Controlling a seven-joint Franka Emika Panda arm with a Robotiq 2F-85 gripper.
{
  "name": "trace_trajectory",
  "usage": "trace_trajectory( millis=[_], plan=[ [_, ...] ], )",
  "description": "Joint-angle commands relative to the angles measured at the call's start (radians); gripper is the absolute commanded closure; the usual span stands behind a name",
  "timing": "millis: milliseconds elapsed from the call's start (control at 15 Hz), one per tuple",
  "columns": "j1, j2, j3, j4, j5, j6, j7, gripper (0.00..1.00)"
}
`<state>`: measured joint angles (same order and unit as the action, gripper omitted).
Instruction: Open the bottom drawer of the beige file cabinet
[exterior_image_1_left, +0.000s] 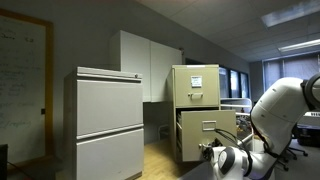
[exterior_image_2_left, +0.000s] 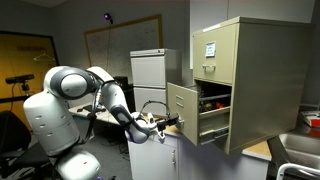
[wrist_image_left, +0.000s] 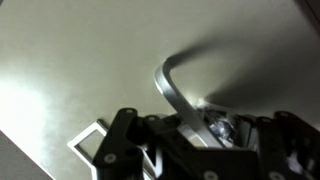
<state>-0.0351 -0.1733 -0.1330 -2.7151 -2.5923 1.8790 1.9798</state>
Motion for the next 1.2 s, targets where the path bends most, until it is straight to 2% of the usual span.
trace_trajectory(
  millis=[0,200,267,333,600,1067,1133],
  plan=[
    [-0.018,-0.007,-0.026,-0.13,-0.012,0.026,0.155,0.97],
    [-0.016,-0.052,-0.03,-0.174,-0.015,0.016,0.223,0.98],
    [-0.014,0.025,-0.039,-0.068,-0.012,0.047,0.237,0.97],
    [-0.009,0.029,-0.037,-0.06,-0.003,0.052,0.252,0.98],
    [-0.002,-0.003,-0.027,-0.084,0.035,0.05,0.29,0.97],
    [-0.017,-0.025,-0.049,-0.096,0.005,0.074,0.332,0.96],
    [-0.017,-0.027,-0.051,-0.096,0.0,0.078,0.344,0.71]
  ],
)
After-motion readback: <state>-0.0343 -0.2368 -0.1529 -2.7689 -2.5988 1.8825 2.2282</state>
